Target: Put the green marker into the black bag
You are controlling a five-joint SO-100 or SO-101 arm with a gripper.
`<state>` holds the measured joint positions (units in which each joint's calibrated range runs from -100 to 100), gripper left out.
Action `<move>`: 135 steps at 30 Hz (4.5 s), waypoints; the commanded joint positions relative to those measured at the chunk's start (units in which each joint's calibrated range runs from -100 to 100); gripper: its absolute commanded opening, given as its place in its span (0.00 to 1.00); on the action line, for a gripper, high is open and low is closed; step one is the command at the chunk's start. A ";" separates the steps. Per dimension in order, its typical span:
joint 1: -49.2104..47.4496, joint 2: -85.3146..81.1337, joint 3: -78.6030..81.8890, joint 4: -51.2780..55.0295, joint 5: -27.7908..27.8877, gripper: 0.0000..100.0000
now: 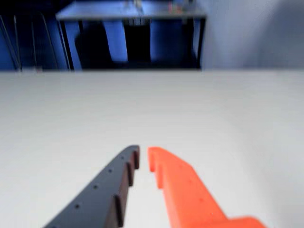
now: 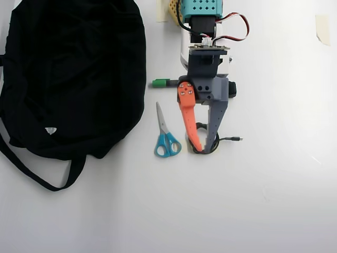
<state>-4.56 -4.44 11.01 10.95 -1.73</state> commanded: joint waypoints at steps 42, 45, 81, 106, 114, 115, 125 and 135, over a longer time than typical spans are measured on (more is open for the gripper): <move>-2.33 -9.42 -1.39 82.16 -1.94 0.02; -2.33 -9.42 -1.21 82.85 -1.94 0.02; 5.53 -8.01 13.61 70.88 -8.07 0.02; 0.59 -8.01 16.94 66.83 -31.09 0.03; 1.19 -8.01 22.24 59.34 -36.60 0.03; 1.19 -8.01 22.42 58.39 -37.18 0.03; 0.74 -6.01 22.42 56.58 -42.63 0.18; 1.19 -2.94 21.34 56.58 -46.82 0.22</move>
<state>-3.60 -7.26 33.65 67.88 -46.23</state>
